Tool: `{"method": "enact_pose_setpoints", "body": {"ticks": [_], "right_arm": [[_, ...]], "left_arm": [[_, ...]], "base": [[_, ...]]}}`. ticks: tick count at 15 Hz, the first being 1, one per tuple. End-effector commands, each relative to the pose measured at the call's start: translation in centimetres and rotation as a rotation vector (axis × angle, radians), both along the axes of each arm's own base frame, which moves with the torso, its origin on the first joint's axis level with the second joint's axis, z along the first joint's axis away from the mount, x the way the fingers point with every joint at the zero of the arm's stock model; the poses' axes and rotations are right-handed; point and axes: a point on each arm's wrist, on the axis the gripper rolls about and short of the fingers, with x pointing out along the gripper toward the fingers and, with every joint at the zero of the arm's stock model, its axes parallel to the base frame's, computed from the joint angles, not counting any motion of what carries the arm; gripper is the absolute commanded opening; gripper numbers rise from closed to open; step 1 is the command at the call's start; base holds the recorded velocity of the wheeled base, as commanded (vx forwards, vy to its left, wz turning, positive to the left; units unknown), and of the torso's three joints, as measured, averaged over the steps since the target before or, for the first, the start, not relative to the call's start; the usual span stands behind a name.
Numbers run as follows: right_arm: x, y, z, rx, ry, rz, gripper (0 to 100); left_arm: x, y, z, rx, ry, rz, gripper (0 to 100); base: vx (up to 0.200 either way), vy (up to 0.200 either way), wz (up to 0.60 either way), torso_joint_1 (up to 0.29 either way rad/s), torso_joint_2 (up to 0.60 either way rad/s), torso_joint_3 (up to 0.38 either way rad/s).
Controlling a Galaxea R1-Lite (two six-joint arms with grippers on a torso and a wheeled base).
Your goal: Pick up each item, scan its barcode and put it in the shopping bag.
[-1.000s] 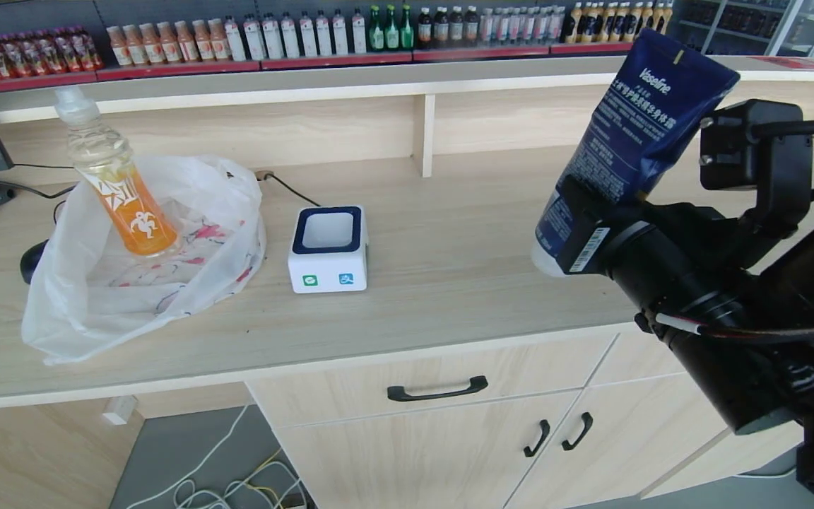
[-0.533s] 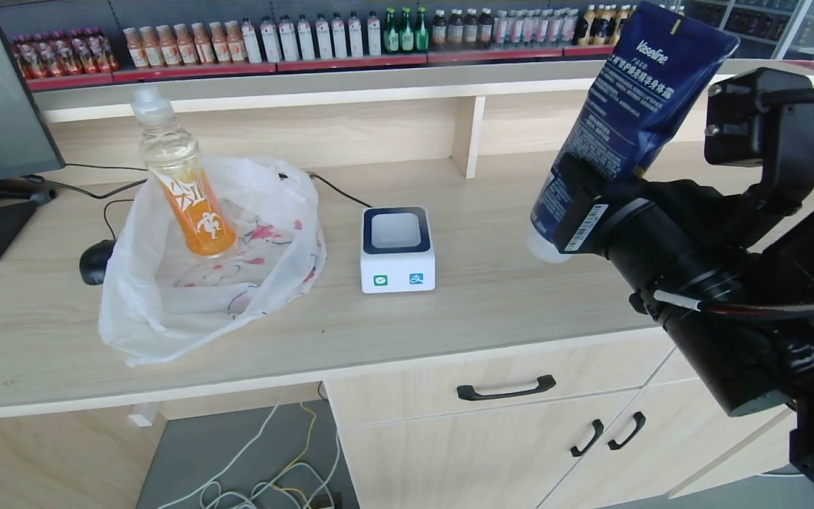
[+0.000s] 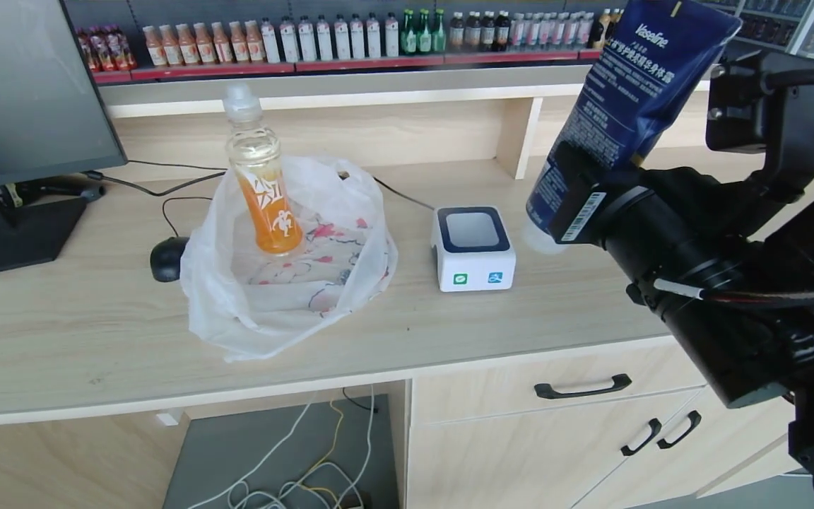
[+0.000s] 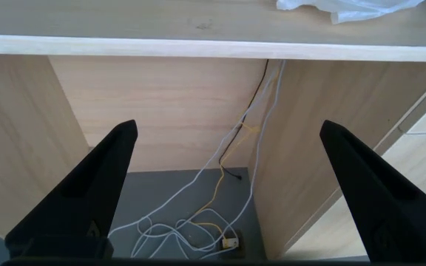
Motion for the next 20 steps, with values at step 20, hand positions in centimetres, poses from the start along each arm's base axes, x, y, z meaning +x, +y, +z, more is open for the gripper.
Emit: {"method": "enact_pose_setpoints", "body": {"ticks": [20], "right_arm": [[1.2,4.0,-1.6,-0.413,0.036,0.121,0]], "left_arm": [[0.0,0.0,0.0,0.0,0.0,0.0,100]], "base": [[0.0,0.0,0.0,0.0,0.0,0.0]]}}
